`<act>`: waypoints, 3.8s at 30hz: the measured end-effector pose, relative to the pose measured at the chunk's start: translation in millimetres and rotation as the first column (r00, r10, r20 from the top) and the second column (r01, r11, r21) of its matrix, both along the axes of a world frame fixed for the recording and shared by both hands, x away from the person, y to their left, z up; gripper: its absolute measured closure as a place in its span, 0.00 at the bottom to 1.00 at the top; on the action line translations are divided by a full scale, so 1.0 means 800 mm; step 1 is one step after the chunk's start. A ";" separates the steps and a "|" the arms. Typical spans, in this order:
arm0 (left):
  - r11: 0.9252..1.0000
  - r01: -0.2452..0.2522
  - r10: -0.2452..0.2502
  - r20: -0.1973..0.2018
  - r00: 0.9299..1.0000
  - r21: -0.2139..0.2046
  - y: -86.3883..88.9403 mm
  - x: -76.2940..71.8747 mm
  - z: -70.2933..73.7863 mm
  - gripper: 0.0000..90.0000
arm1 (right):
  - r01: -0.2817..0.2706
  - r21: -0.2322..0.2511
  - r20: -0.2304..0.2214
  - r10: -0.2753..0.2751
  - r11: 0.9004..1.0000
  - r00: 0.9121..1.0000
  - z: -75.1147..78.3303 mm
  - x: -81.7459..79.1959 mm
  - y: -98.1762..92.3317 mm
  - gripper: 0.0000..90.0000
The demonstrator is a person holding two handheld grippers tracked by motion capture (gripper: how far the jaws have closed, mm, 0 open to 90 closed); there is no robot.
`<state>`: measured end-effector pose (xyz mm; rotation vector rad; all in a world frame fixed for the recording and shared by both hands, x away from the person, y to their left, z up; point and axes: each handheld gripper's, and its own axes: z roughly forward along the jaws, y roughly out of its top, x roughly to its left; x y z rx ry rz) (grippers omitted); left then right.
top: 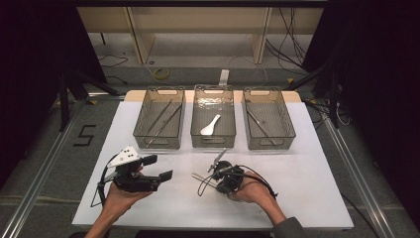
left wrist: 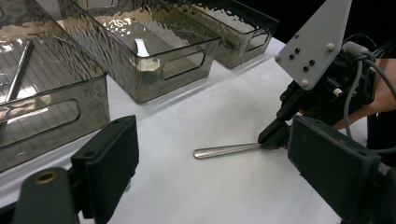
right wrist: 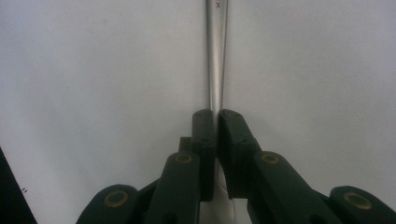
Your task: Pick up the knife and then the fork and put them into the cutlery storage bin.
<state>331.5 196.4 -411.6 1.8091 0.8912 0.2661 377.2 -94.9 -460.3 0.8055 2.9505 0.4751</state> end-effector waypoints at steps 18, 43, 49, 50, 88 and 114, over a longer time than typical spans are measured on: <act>1.000 -0.002 0.002 0.001 1.000 -0.003 0.000 0.000 0.000 0.18 | 0.044 0.061 0.017 -0.045 0.997 0.999 0.010 0.010 -0.021 0.95; 1.000 0.000 0.000 -0.008 1.000 -0.002 -0.001 0.001 0.000 0.18 | 0.203 0.170 0.060 -0.216 0.964 0.975 0.052 0.031 -0.100 0.95; 1.000 -0.001 0.001 -0.011 1.000 -0.005 -0.001 0.001 -0.001 0.18 | 0.223 0.200 0.109 -0.247 0.954 0.963 0.075 0.031 -0.120 0.95; 1.000 0.000 0.000 -0.011 1.000 -0.007 -0.001 0.001 -0.001 0.18 | 0.224 0.208 0.114 -0.251 0.952 0.961 0.078 0.032 -0.124 0.95; 1.000 0.007 -0.007 -0.028 1.000 -0.011 -0.003 0.003 -0.002 0.18 | 0.517 0.316 0.158 -0.582 0.795 0.798 0.110 0.175 -0.196 0.95; 0.998 0.026 -0.026 0.000 1.000 -0.064 -0.002 0.000 0.002 0.18 | 0.583 0.258 0.166 -0.629 0.771 0.759 0.077 0.213 -0.189 0.95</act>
